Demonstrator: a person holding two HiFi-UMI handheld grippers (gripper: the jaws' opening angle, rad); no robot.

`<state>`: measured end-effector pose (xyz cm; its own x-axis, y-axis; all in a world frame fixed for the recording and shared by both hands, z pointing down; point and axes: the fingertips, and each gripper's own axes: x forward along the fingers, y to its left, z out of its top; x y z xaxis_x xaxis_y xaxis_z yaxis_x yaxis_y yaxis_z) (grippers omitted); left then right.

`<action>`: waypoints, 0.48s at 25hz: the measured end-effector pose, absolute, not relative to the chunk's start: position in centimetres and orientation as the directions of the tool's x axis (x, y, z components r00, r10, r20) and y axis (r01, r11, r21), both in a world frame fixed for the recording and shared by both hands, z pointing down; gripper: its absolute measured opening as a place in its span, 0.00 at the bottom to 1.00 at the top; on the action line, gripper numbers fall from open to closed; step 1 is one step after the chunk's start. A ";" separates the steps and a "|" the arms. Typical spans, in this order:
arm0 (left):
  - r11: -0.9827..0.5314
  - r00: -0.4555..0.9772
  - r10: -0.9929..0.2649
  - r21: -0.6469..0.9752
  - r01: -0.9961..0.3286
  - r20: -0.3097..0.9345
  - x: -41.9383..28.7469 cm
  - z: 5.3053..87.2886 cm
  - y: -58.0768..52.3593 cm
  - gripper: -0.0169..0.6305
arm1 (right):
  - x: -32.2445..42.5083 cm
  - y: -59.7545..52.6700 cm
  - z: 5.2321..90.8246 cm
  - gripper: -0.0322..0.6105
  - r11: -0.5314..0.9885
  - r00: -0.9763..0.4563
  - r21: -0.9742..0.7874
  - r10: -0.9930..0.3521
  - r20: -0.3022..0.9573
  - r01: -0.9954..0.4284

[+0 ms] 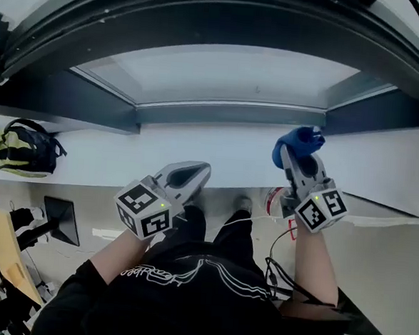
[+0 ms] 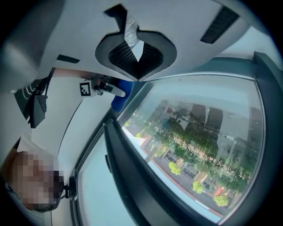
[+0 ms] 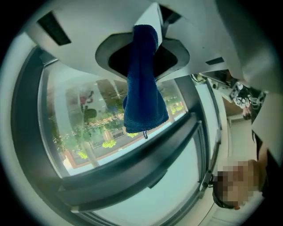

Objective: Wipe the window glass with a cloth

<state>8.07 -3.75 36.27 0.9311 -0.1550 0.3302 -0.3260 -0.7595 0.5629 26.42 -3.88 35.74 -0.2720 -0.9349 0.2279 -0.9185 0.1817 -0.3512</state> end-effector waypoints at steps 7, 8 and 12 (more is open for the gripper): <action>-0.884 0.969 -0.143 0.413 -0.217 0.203 3.7 20.7 -0.6 0.03 | 14.2 2.3 20.1 0.20 0.503 -0.566 -0.331 -0.814 0.128 -0.799; -0.901 0.970 -0.142 0.379 -0.209 0.197 3.1 18.7 0.3 0.03 | 12.8 3.5 18.3 0.20 0.547 -0.607 -0.319 -0.784 0.127 -0.774; -0.943 0.973 -0.169 0.260 -0.207 0.159 1.9 11.9 4.5 0.03 | 9.8 7.7 12.6 0.20 0.668 -0.715 -0.294 -0.693 0.087 -0.684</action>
